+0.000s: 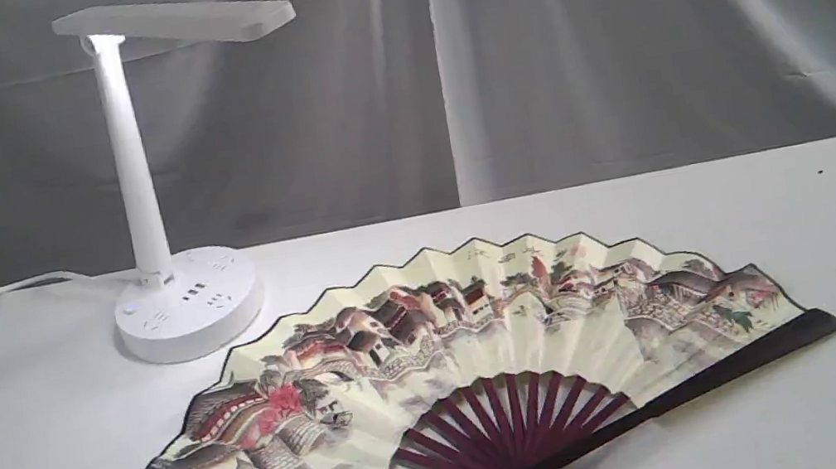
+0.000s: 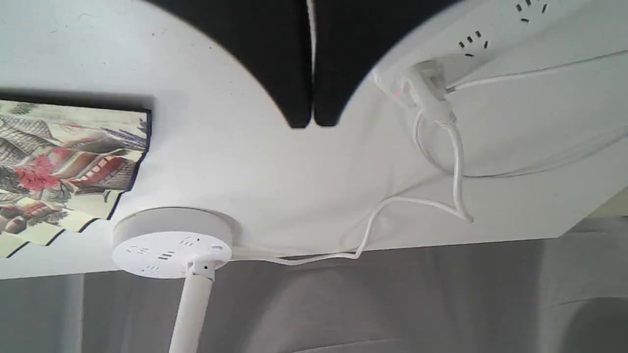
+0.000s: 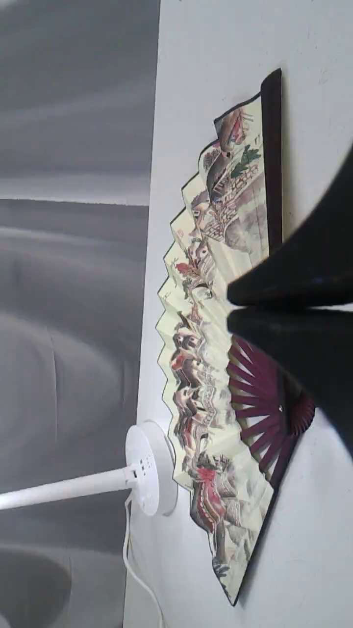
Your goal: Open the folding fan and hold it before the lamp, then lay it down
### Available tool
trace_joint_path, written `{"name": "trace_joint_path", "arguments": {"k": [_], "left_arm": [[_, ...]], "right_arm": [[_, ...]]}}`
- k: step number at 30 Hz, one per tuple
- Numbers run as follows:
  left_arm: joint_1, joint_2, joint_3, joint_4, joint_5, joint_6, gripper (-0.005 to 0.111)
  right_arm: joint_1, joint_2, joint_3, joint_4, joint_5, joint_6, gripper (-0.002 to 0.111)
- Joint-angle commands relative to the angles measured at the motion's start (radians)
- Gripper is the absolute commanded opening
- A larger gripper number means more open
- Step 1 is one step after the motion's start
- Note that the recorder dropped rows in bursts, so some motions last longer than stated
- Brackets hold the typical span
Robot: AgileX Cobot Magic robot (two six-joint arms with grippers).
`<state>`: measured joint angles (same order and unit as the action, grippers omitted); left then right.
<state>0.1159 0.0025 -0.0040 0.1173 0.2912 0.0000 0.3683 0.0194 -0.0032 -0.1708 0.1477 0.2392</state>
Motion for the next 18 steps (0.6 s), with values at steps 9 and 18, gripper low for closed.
{"name": "trace_joint_path", "arguments": {"k": [9,18], "left_arm": [[-0.004,-0.002,0.004,-0.003,-0.006,0.0,0.0],[-0.004,-0.002,0.004,-0.003,-0.006,0.0,0.0]], "right_arm": [[0.001,-0.002,0.003,0.0,-0.009,0.002,0.0],[0.001,-0.002,0.003,0.0,0.172,-0.173,0.0]]}}
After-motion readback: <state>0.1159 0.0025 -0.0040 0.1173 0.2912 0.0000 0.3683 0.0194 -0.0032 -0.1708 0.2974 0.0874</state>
